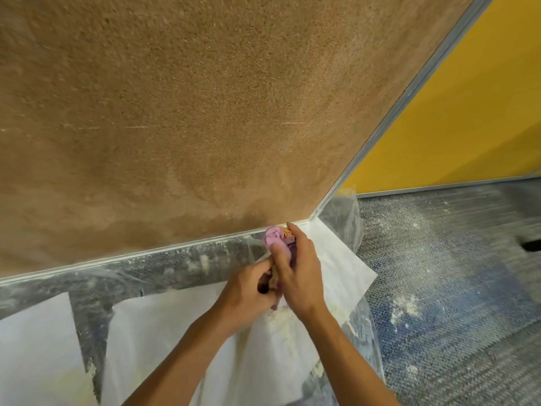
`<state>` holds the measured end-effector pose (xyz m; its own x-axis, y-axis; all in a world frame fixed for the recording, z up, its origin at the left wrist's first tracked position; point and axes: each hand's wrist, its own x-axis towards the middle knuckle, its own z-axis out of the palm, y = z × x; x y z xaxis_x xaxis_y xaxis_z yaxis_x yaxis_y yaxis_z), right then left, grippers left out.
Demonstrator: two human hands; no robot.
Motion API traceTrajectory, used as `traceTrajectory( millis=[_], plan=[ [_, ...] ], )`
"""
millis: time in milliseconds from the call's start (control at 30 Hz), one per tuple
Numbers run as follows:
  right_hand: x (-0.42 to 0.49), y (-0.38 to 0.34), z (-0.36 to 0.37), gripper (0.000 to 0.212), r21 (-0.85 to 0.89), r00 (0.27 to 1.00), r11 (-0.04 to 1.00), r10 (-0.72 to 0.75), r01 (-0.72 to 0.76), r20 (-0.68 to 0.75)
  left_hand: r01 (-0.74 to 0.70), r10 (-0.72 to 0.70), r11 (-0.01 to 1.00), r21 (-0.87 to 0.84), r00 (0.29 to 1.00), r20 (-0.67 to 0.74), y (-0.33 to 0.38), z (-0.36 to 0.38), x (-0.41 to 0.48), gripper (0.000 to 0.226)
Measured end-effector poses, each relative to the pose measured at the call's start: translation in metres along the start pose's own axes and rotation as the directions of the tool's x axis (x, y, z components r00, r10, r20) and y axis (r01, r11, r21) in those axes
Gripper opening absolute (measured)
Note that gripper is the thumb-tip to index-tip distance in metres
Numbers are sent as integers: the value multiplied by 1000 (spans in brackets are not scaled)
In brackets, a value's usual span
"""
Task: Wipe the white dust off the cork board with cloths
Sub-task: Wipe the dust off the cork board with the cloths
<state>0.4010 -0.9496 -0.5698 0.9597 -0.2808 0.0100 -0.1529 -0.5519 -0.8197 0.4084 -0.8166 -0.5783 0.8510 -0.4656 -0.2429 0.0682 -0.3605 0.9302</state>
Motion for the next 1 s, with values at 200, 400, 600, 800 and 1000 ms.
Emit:
traceTrajectory(
  millis=[200,400,600,800,1000],
  plan=[
    [47,15,-26,18,-182,967,968,131,-173,-220,12,324,751,661,864,-384,-60,-28,-9,53],
    [81,32,-12,26,-534,974,819,128,-211,-190,85,447,586,806,795,-409,-80,-48,-18,55],
    [68,35,14,33,-577,972,789,108,-210,-206,111,318,540,834,891,-325,-114,-54,-23,66],
    [82,46,1,32,-591,972,783,72,-195,-226,191,207,554,810,911,-356,-131,-54,-31,74],
    [84,42,10,31,-557,986,819,68,-142,-153,198,222,542,817,904,-366,-129,-52,-31,76]
  ],
)
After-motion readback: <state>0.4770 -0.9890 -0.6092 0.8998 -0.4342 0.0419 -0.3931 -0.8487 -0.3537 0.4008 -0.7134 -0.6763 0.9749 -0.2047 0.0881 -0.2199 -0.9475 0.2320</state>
